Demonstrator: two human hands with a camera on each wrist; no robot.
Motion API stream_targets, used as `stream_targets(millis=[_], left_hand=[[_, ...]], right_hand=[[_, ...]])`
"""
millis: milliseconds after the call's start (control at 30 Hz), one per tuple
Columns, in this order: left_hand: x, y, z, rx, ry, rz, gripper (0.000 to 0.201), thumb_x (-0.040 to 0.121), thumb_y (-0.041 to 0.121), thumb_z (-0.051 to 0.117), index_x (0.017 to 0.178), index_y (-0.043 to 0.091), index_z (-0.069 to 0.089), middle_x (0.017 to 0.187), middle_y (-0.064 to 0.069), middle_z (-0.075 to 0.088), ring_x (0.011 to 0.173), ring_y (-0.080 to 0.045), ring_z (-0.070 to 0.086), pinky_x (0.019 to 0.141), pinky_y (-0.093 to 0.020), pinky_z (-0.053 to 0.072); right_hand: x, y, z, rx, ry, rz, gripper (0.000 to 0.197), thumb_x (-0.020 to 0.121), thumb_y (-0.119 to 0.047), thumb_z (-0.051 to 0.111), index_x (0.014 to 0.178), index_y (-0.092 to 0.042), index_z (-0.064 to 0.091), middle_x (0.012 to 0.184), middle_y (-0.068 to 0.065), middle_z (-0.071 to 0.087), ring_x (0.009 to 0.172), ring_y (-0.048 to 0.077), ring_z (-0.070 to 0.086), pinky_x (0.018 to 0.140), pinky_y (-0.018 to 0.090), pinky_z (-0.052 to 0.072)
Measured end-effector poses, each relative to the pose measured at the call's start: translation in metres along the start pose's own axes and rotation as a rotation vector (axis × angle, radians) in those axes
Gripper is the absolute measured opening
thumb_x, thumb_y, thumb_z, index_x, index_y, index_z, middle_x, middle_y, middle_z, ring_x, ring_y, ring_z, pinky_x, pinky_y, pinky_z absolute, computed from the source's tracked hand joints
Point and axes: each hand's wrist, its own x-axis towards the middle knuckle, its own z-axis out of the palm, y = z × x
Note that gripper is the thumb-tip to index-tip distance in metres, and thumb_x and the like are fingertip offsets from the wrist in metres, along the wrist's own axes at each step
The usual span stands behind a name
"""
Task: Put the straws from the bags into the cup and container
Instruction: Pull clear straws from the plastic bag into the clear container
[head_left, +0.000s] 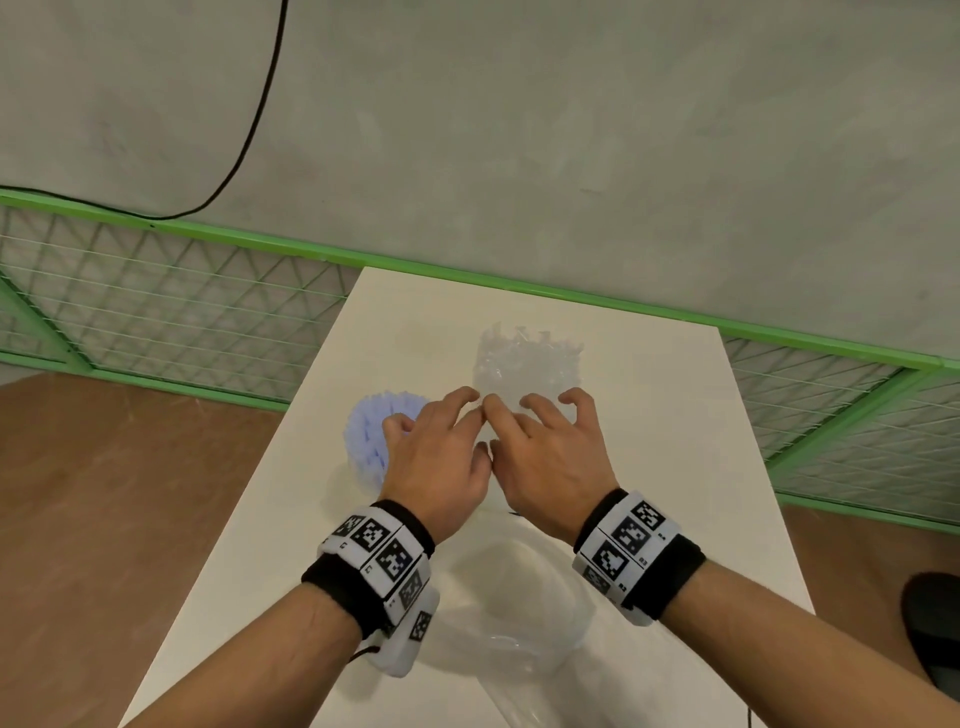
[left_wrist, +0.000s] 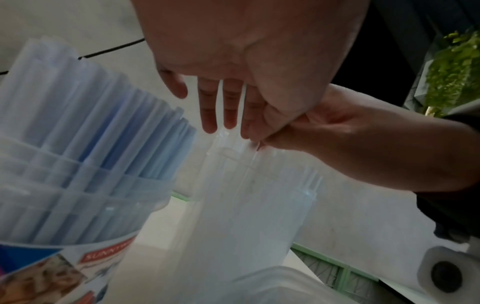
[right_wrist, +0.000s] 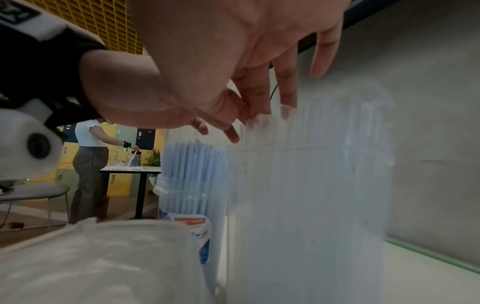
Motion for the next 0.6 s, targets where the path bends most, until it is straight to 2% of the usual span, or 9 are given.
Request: stream_targets(millis=[67,100,200,267,333,400,433,533,600], left_hand=[[0.002,0.000,0.001,-0.101,-0.004,0.013,0.037,0.097,0.019,0.045,0.133,0.017,0.055,0.152,0.004,0.037,0.132,-0.015,0.043,0.103,-0.031,0.024],[0.004,0.000,0.001,-0.186,0.001,0.014,0.035,0.098,0.015,0.045,0.131,0.012,0.055,0.151,0.000,0.037,0.129,-0.018,0.045,0.104,-0.025,0.028],[0.012,0.002,-0.001,-0.423,0.051,-0.021,0.033,0.099,0.007,0.044,0.131,0.006,0.047,0.144,-0.005,0.039,0.123,-0.021,0.049,0.091,-0.011,0.027],[0.023,0.008,-0.002,-0.556,0.038,-0.120,0.042,0.101,0.014,0.043,0.142,0.010,0.036,0.149,-0.003,0.036,0.131,-0.019,0.043,0.098,-0.015,0.029],[0.040,0.018,-0.003,-0.671,-0.047,-0.250,0.054,0.103,0.024,0.041,0.153,0.015,0.021,0.159,-0.001,0.024,0.143,-0.017,0.030,0.114,-0.027,0.026],[0.058,0.026,-0.001,-0.738,-0.104,-0.333,0.061,0.104,0.030,0.039,0.156,0.017,0.010,0.163,0.000,0.014,0.149,-0.017,0.018,0.121,-0.033,0.017],[0.066,0.030,0.001,-0.765,-0.125,-0.361,0.063,0.104,0.031,0.038,0.157,0.018,0.006,0.164,-0.001,0.011,0.150,-0.017,0.015,0.122,-0.035,0.015],[0.077,0.034,0.008,-0.789,-0.184,-0.406,0.064,0.104,0.023,0.036,0.157,0.017,0.000,0.165,-0.002,0.007,0.151,-0.019,0.013,0.123,-0.036,0.014],[0.077,0.033,0.010,-0.771,-0.200,-0.400,0.065,0.102,0.012,0.037,0.157,0.018,0.003,0.165,-0.002,0.009,0.151,-0.019,0.014,0.122,-0.037,0.016]], right_hand=[[-0.001,0.000,0.001,0.026,-0.038,-0.008,0.041,0.091,-0.032,0.051,0.127,-0.013,0.056,0.088,-0.003,0.075,0.110,0.026,0.064,0.097,0.050,0.034],[0.000,0.001,-0.001,0.051,-0.059,-0.008,0.041,0.091,-0.034,0.050,0.128,-0.016,0.054,0.089,-0.004,0.075,0.114,0.025,0.062,0.098,0.050,0.033],[0.005,0.019,-0.007,0.280,-0.041,0.063,0.037,0.094,-0.038,0.046,0.128,-0.026,0.051,0.107,-0.012,0.072,0.120,0.016,0.056,0.099,0.043,0.032],[0.005,0.035,-0.003,0.531,0.071,0.296,0.036,0.095,-0.037,0.047,0.129,-0.024,0.052,0.122,-0.009,0.064,0.118,0.013,0.054,0.100,0.038,0.037],[0.007,0.044,0.006,0.754,0.153,0.654,0.045,0.098,-0.040,0.048,0.138,-0.020,0.046,0.139,-0.004,0.054,0.128,0.014,0.047,0.107,0.036,0.037],[0.016,0.043,0.011,1.013,0.065,0.963,0.060,0.098,-0.047,0.047,0.150,-0.022,0.031,0.154,-0.003,0.037,0.141,0.016,0.035,0.114,0.036,0.031],[0.022,0.042,0.012,1.115,0.013,1.052,0.065,0.097,-0.051,0.046,0.153,-0.025,0.024,0.158,-0.003,0.031,0.144,0.018,0.031,0.115,0.037,0.028],[0.036,0.035,0.016,1.185,-0.079,1.078,0.075,0.095,-0.057,0.046,0.156,-0.028,0.013,0.161,-0.003,0.023,0.146,0.022,0.027,0.116,0.039,0.024],[0.040,0.032,0.021,1.140,-0.063,1.043,0.082,0.092,-0.056,0.053,0.156,-0.025,0.013,0.161,-0.003,0.024,0.145,0.021,0.028,0.117,0.039,0.026]])
